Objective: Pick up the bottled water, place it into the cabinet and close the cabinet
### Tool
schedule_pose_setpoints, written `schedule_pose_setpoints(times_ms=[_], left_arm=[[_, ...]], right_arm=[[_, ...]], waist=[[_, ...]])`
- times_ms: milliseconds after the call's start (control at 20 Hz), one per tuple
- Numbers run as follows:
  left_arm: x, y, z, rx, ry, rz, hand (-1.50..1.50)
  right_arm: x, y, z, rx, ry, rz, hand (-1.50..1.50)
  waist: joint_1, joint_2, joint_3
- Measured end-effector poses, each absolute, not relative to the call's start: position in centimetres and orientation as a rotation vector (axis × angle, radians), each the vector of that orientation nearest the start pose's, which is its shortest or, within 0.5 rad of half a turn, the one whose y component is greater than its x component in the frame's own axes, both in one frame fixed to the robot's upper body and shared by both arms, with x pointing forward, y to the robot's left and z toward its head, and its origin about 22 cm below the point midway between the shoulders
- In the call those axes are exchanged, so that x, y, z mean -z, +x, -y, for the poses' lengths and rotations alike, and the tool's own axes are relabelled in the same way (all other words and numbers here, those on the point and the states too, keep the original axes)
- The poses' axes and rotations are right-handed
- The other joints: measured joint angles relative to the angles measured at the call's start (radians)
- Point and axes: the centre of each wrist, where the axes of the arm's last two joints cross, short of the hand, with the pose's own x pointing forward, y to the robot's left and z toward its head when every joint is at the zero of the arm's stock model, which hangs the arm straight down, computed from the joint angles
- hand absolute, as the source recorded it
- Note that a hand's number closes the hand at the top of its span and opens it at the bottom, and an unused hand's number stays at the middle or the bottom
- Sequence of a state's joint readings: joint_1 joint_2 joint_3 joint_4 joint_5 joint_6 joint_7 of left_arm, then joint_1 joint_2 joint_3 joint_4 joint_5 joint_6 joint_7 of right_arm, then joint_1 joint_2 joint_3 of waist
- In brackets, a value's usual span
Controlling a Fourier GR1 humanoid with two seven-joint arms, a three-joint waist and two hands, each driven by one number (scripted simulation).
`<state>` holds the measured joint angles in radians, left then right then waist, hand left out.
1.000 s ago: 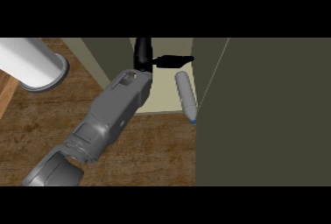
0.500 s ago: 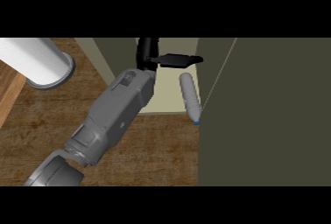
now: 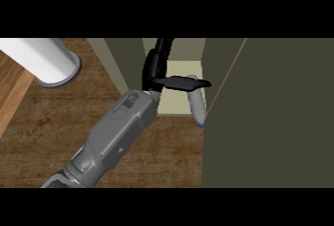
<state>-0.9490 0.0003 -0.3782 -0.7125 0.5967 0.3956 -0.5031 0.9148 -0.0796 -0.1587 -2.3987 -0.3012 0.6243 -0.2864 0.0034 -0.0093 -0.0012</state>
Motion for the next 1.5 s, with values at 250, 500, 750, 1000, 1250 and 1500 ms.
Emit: schedule_pose_setpoints(times_ms=[250, 500, 750, 1000, 1250, 1500], left_arm=[[-5.7, 36.1, -4.9, -0.003, -0.314, 1.905, -1.5], [-4.4, 32.4, -6.4, -0.013, -0.363, 1.89, -1.5], [-3.8, 28.6, -8.2, -0.031, -0.399, 1.87, -1.5], [-3.9, 25.7, -9.9, -0.058, -0.398, 1.865, -1.5], [-3.5, 22.9, -12.2, -0.082, -0.385, 1.871, -1.5], [-3.6, 20.4, -14.5, -0.098, -0.368, 1.873, -1.5]], right_arm=[[-9.9, 3.4, 29.8, -0.199, 0.186, 1.868, -1.5], [-9.9, 3.9, 29.4, -0.189, 0.195, 1.872, -1.5], [-10.0, 4.4, 28.9, -0.223, 0.246, 1.847, 1.5], [-9.9, 4.8, 28.0, -0.331, 0.396, 1.766, 1.5], [-10.0, 5.1, 27.2, -0.421, 0.505, 1.701, 1.5], [-9.8, 5.2, 25.0, -0.437, 0.628, 1.637, 1.5]], waist=[[0.013, -0.002, 0.0], [0.014, 0.0, 0.0], [0.014, 0.002, 0.0], [0.013, 0.002, 0.0], [0.012, 0.004, -0.001], [0.009, 0.003, -0.002]])
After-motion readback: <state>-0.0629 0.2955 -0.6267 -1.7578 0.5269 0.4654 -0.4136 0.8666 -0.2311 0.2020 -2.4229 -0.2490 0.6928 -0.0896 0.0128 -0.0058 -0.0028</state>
